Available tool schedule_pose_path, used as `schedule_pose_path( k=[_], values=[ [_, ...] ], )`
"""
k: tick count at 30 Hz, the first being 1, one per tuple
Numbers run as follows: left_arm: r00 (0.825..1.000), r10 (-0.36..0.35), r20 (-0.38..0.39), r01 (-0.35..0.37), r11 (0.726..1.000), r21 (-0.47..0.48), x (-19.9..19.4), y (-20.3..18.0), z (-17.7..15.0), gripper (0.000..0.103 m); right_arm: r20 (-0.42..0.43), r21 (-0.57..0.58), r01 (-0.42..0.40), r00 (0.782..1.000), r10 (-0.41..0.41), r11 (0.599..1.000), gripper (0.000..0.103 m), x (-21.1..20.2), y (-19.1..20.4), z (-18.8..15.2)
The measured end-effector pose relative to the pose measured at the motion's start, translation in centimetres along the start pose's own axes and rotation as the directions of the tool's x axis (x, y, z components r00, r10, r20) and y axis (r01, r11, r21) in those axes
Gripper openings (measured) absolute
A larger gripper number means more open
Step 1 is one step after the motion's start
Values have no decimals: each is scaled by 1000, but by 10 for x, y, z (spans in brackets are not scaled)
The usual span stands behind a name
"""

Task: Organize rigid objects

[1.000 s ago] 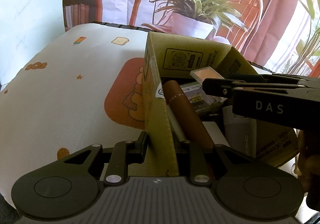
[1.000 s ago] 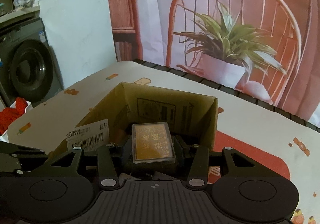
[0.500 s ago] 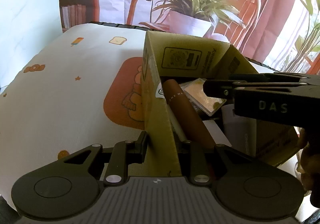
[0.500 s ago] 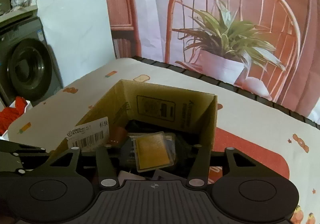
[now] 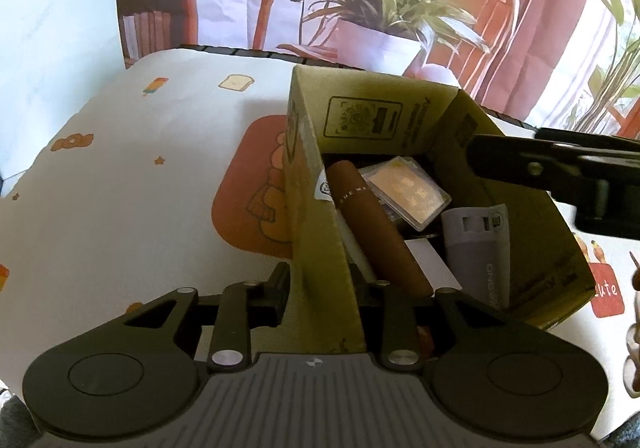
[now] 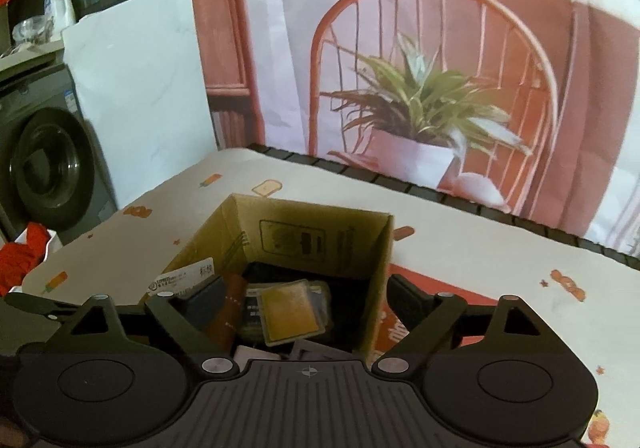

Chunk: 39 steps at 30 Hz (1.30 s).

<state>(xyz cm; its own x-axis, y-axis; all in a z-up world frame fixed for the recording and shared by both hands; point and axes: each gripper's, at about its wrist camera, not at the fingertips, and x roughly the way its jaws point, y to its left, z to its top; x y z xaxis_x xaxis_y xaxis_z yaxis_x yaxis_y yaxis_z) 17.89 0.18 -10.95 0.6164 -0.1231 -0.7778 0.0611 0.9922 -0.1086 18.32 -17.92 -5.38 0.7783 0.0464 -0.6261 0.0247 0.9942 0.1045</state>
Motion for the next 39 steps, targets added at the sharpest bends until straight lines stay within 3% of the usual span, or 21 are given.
schedule_pose_path(
  k=[3,11,16,21,33,39],
  values=[
    [1000,9,6,-9,1000,-9,-4,2,0,41,7,21,18,1000,-18,1000,102,-9,-3,-1],
    [999,17,44,-16,1000,-22,-23,6,4,57,15,63,69,997,-70,996,103,-32,-9,-4],
    [997,15,74,-14,1000,-14,-38,6,8,74,12,80,79,997,-81,994,103,-46,-8,-5],
    [992,11,127,-12,1000,13,-59,-1,10,100,14,92,87,996,-89,992,103,-60,-5,-7],
    [983,74,169,-89,992,86,-101,-19,6,103,2,95,149,989,-150,984,103,-93,5,-17],
    [977,87,196,-105,991,81,-128,-17,2,103,11,117,131,991,-133,985,103,-118,11,-25]
  ],
)
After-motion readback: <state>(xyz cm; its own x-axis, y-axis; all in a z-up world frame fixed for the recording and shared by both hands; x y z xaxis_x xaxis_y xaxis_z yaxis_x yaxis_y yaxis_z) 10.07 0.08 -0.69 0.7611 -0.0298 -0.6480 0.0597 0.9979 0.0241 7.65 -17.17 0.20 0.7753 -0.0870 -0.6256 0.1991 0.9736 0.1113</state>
